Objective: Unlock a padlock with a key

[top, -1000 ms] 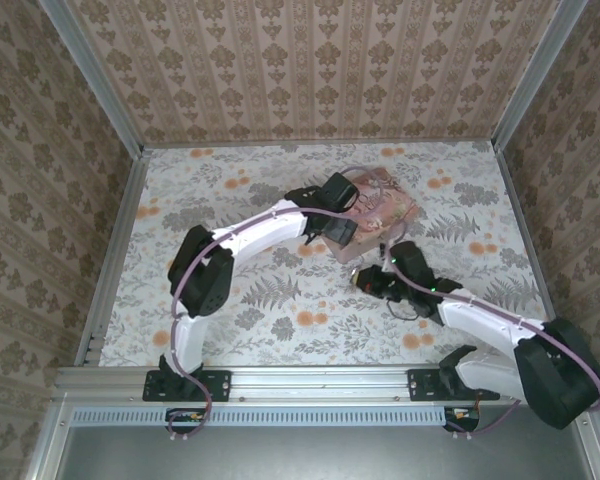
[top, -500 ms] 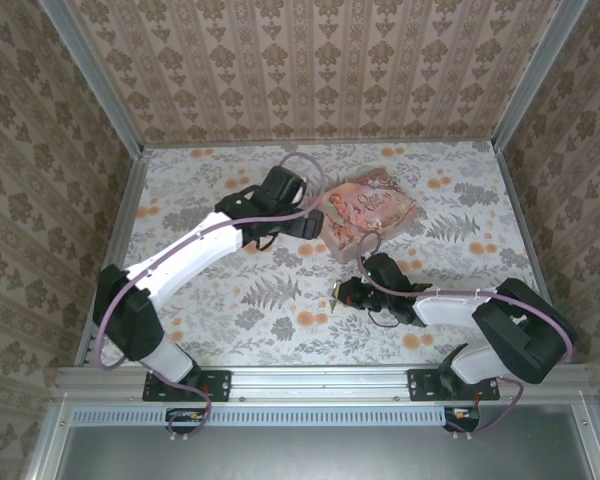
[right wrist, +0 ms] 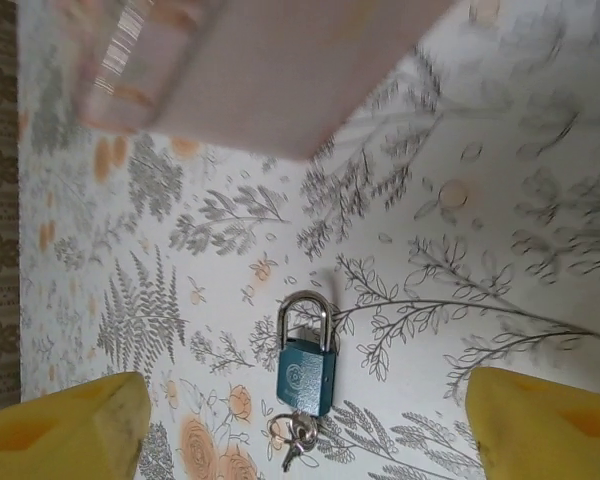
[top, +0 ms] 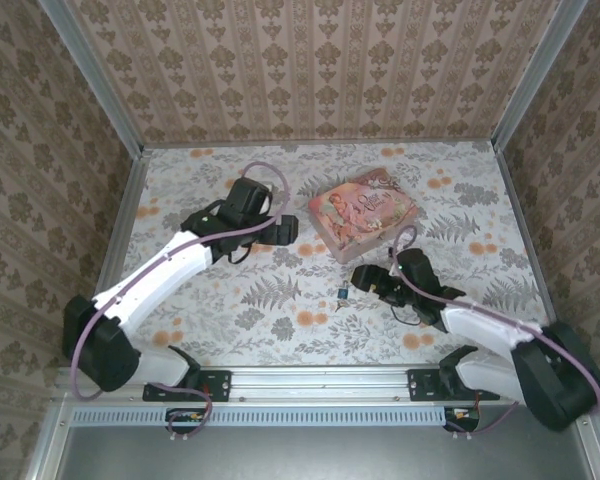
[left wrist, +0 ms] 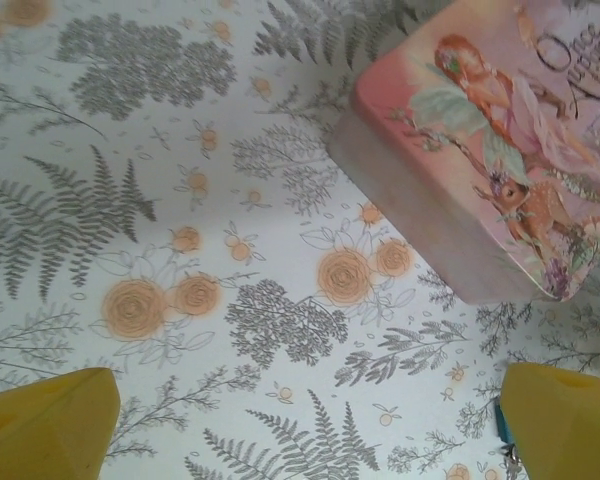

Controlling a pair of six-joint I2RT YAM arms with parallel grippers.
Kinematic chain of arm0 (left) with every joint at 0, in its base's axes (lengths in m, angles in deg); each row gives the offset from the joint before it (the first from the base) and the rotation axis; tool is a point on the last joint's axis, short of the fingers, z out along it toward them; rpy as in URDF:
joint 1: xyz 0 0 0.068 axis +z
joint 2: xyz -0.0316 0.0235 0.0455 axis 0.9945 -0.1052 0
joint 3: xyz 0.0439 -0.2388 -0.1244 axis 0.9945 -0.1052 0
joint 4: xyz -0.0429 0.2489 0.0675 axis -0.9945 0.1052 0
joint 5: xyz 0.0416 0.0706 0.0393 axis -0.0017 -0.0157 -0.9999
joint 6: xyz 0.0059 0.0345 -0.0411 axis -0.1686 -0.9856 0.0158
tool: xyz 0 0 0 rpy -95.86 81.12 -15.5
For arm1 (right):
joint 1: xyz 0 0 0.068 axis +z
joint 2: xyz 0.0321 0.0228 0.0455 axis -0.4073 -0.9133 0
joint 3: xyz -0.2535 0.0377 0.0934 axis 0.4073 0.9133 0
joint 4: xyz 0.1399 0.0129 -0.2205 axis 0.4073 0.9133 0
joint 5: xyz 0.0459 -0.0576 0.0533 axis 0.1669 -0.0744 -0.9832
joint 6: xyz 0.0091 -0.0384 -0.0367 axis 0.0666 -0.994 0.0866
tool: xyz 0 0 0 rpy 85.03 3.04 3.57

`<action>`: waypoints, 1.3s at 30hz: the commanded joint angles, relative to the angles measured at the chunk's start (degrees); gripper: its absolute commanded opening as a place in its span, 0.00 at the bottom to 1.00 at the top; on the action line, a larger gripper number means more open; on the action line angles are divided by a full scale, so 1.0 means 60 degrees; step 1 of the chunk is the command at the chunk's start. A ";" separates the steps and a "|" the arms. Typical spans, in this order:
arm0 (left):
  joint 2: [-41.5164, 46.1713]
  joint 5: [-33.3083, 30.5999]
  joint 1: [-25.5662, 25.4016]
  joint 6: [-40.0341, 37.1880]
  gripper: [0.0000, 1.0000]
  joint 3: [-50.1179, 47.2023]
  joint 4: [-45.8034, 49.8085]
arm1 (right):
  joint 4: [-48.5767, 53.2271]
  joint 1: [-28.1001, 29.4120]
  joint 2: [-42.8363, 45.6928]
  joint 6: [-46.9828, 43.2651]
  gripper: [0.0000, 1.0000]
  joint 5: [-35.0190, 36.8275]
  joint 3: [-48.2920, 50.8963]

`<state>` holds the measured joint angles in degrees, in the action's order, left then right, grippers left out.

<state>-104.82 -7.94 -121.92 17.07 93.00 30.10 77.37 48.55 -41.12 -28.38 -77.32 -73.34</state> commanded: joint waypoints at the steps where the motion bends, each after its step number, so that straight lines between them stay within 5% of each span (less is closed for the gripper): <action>1: 0.0748 -0.0364 0.0323 0.0163 1.00 -0.0260 0.0100 | 0.2320 -0.0575 0.1304 -0.0805 0.89 -0.0231 -0.0789; 8: 0.1838 -0.1837 0.1459 -0.0142 1.00 -0.1213 -0.0296 | 0.4324 -0.1652 0.2116 -0.2173 1.00 0.0999 -0.2896; 20: 0.2267 -0.3956 0.2854 -0.2873 1.00 -0.2451 -0.2043 | 0.2064 -0.2180 0.1032 -0.3746 1.00 0.4649 -0.3581; 30: 0.2758 -0.2511 0.5500 -0.3299 1.00 -0.4799 -0.5943 | 0.0086 -0.2962 -0.0136 -0.4502 0.99 0.6406 -0.2789; 39: 0.0939 -0.2063 0.5744 -0.3800 1.00 -0.6671 -0.9886 | -0.1992 -0.3029 -0.1510 -0.6297 1.00 0.8742 -0.1985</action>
<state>-96.58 -22.65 -87.62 -2.88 55.01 -16.90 72.08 30.73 -48.46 -60.31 -31.58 -86.89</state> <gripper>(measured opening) 0.999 0.995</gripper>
